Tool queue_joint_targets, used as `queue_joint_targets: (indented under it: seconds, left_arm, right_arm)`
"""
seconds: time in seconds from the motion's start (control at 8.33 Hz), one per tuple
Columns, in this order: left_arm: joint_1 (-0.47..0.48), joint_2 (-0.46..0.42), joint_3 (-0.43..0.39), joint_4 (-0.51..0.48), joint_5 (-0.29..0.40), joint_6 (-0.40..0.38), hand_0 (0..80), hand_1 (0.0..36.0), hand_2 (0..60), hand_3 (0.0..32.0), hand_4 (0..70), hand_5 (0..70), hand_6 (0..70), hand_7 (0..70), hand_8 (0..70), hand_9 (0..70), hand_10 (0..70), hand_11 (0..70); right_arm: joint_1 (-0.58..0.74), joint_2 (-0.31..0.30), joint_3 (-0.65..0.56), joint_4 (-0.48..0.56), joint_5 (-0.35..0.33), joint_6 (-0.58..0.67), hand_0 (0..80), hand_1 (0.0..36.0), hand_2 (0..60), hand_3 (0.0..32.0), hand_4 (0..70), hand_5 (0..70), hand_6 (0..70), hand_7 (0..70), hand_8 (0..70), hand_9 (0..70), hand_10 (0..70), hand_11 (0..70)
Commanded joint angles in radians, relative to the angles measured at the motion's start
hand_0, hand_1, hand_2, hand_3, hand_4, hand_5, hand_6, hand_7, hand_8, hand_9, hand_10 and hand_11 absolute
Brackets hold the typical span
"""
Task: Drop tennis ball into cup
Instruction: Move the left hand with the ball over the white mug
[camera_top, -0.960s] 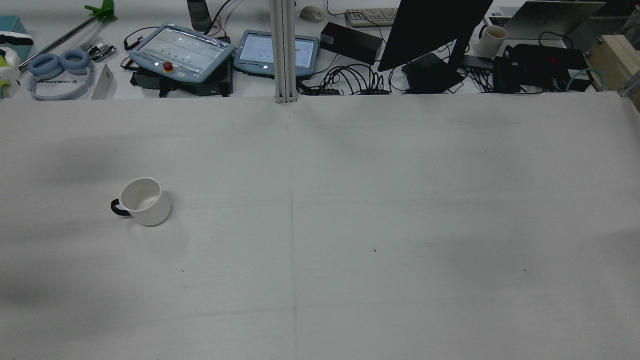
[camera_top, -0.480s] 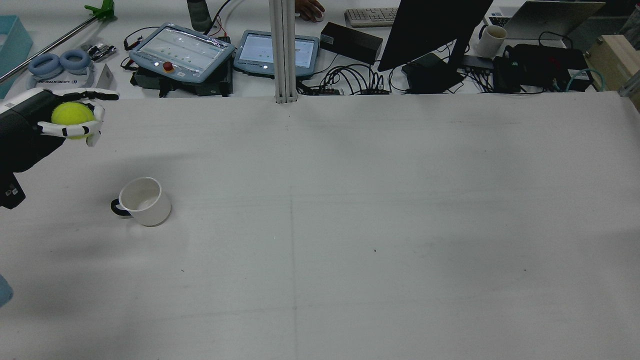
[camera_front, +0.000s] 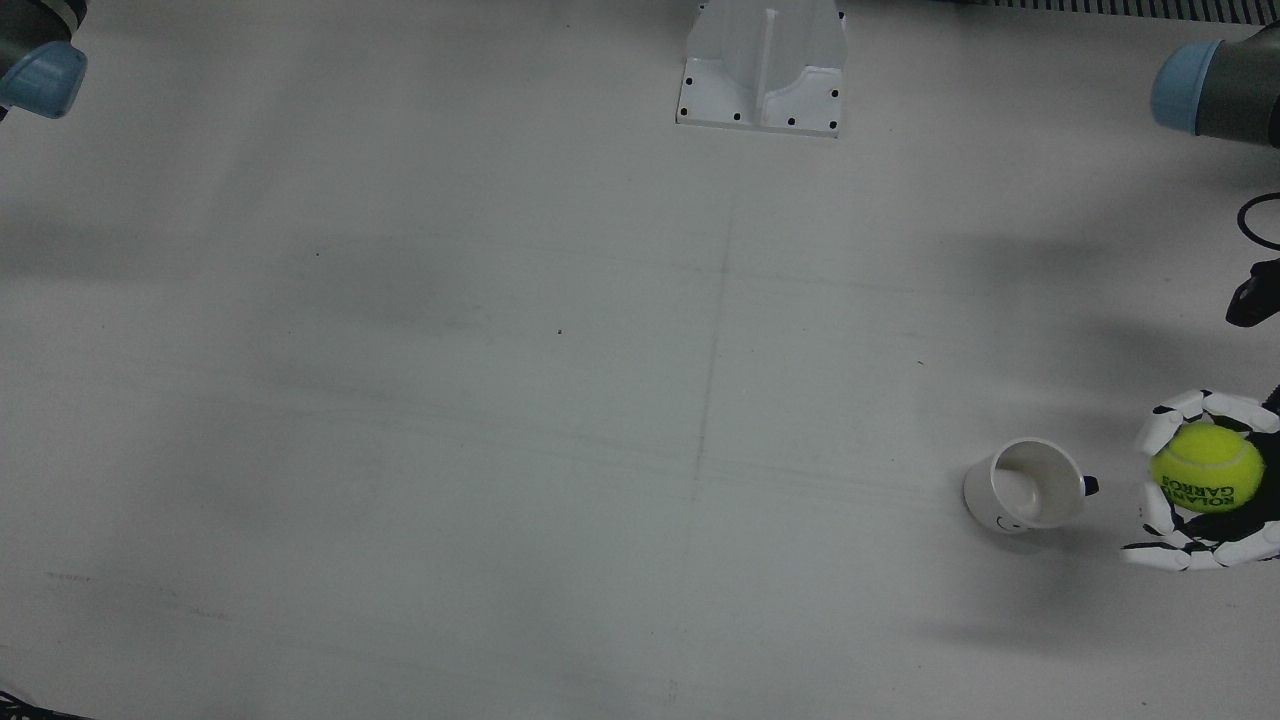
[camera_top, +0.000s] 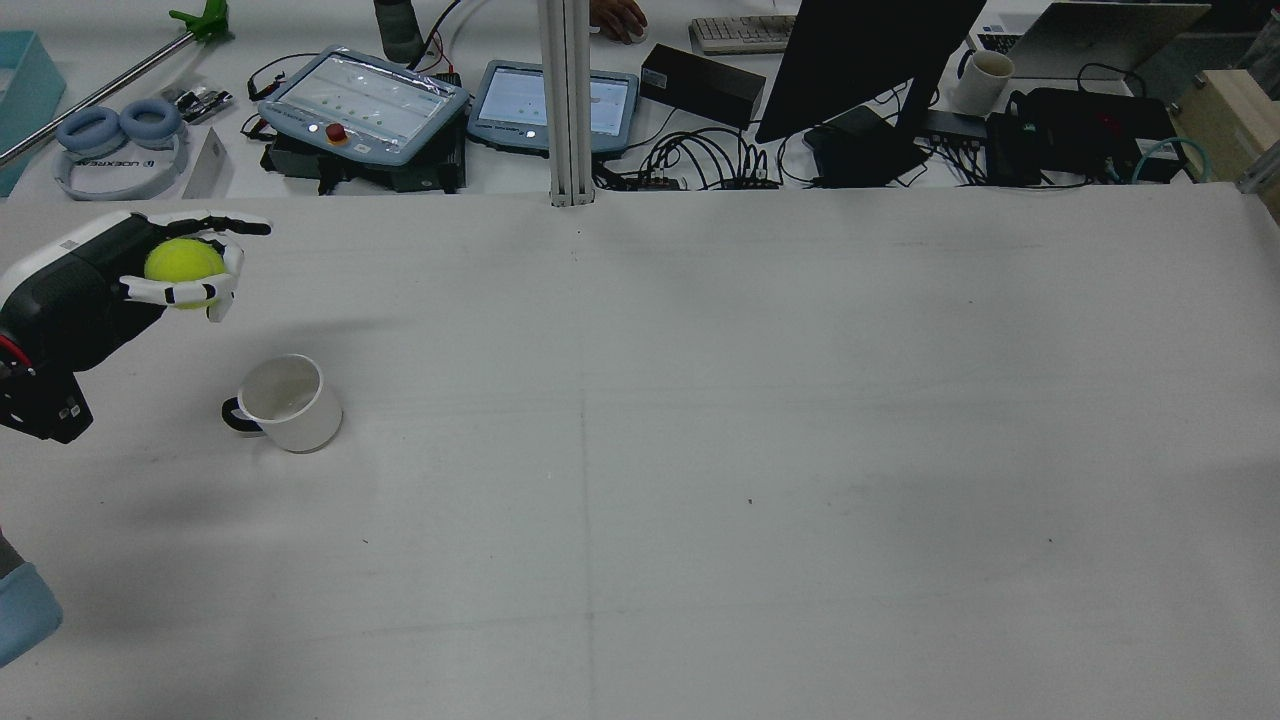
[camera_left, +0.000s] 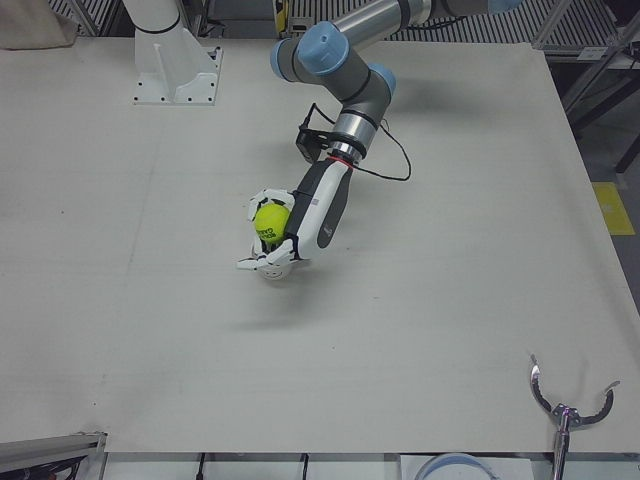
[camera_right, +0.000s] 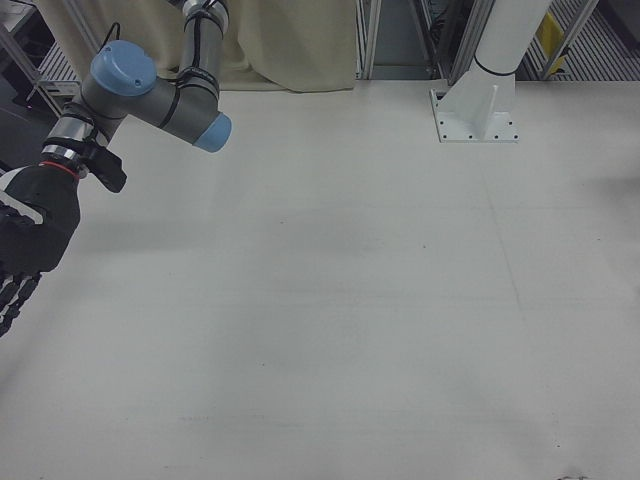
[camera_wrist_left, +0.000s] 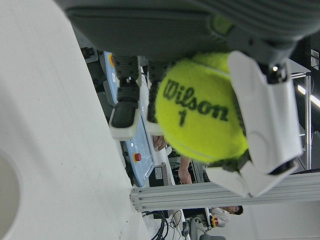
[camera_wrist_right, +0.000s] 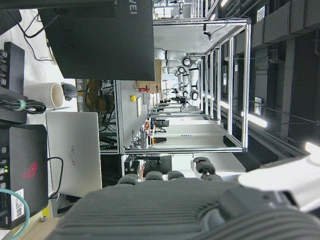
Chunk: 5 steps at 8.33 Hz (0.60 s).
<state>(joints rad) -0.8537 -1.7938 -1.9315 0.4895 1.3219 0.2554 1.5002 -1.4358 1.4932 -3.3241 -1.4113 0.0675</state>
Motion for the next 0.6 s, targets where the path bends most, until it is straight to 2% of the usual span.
queue_joint_targets:
  seconds: [0.0, 0.12, 0.24, 0.36, 0.48]
  left_arm:
    - [0.059, 0.001, 0.003, -0.005, -0.041, -0.001, 47.1, 20.7, 60.0, 0.0, 37.2, 15.9, 58.8, 70.0, 44.8, 64.9, 42.8, 60.7]
    - [0.062, -0.001, 0.003, -0.005, -0.041, -0.001, 47.0, 20.2, 59.9, 0.0, 37.4, 16.5, 56.2, 70.0, 44.2, 64.5, 42.6, 60.3]
    - [0.062, 0.001, 0.003, -0.005, -0.040, -0.002, 46.8, 19.6, 60.0, 0.0, 37.5, 17.0, 66.8, 70.0, 45.7, 64.2, 41.8, 59.2]
    - [0.062, 0.005, 0.002, -0.006, -0.041, -0.002, 42.5, 14.5, 54.1, 0.0, 34.1, 15.2, 57.9, 70.0, 38.9, 55.0, 33.9, 48.4]
    - [0.062, 0.007, -0.003, -0.008, -0.041, -0.004, 46.4, 14.0, 19.2, 0.0, 24.3, 5.4, 20.3, 49.1, 10.8, 21.6, 10.8, 16.4]
  right_arm:
    - [0.000, 0.000, -0.001, 0.000, 0.000, 0.000, 0.0, 0.0, 0.0, 0.0, 0.0, 0.0, 0.0, 0.0, 0.0, 0.0, 0.0, 0.0]
    - [0.000, 0.000, -0.001, 0.000, 0.000, 0.000, 0.0, 0.0, 0.0, 0.0, 0.0, 0.0, 0.0, 0.0, 0.0, 0.0, 0.0, 0.0]
    - [0.000, 0.000, -0.001, 0.000, 0.000, 0.000, 0.0, 0.0, 0.0, 0.0, 0.0, 0.0, 0.0, 0.0, 0.0, 0.0, 0.0, 0.0]
    - [0.000, 0.000, 0.001, 0.000, 0.000, 0.000, 0.0, 0.0, 0.0, 0.0, 0.0, 0.0, 0.0, 0.0, 0.0, 0.0, 0.0, 0.0]
    - [0.002, 0.000, 0.001, 0.000, 0.000, 0.000, 0.0, 0.0, 0.0, 0.0, 0.0, 0.0, 0.0, 0.0, 0.0, 0.0, 0.0, 0.0]
